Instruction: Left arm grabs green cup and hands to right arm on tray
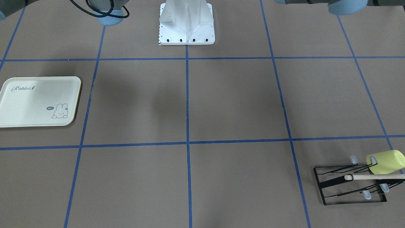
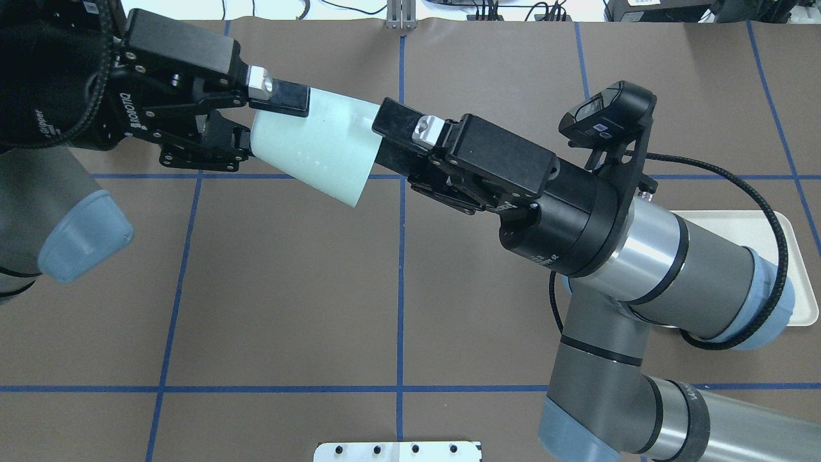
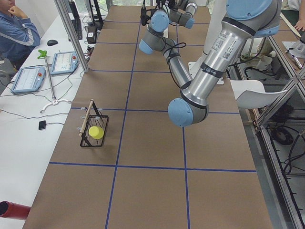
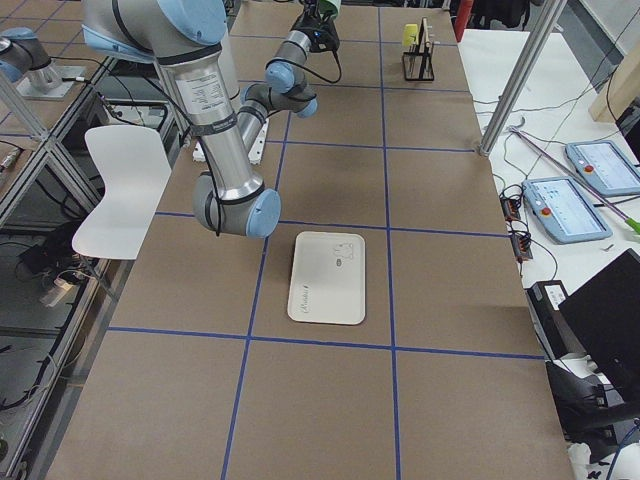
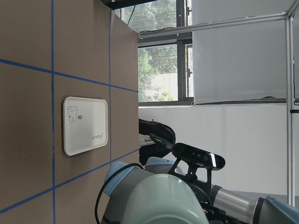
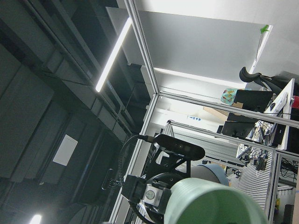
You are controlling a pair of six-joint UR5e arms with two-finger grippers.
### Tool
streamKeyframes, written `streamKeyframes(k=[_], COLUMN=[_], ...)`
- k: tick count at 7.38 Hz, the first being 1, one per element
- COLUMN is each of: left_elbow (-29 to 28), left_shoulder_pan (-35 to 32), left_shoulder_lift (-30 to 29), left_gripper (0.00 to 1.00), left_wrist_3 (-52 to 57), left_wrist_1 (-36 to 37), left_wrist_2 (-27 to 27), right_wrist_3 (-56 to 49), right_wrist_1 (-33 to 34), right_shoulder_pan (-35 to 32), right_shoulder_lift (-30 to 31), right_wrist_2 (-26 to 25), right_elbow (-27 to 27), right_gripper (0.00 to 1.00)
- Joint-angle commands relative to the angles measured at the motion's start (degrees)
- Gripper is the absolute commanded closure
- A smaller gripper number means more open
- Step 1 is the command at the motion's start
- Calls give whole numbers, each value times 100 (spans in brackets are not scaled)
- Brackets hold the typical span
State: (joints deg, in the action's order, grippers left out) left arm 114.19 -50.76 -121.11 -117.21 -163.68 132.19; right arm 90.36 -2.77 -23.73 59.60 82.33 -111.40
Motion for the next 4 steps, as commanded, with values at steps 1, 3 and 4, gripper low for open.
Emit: streamKeyframes(k=[1, 3, 4], left_elbow=[7, 7, 7], left_shoulder_pan=[5, 5, 5], left_shoulder_lift=[0, 0, 0], left_gripper=[90, 90, 90], left_wrist_3=[-3, -12, -12], left_wrist_1=[3, 12, 12], left_wrist_2=[0, -9, -9], right_wrist_3=[0, 0, -9], right_wrist_1=[250, 268, 268], right_shoulder_pan=[0, 0, 0], right_shoulder_lift=[-142, -177, -177], right_wrist_2=[-33, -33, -33], right_elbow=[-4, 5, 5], right_gripper=[17, 30, 43])
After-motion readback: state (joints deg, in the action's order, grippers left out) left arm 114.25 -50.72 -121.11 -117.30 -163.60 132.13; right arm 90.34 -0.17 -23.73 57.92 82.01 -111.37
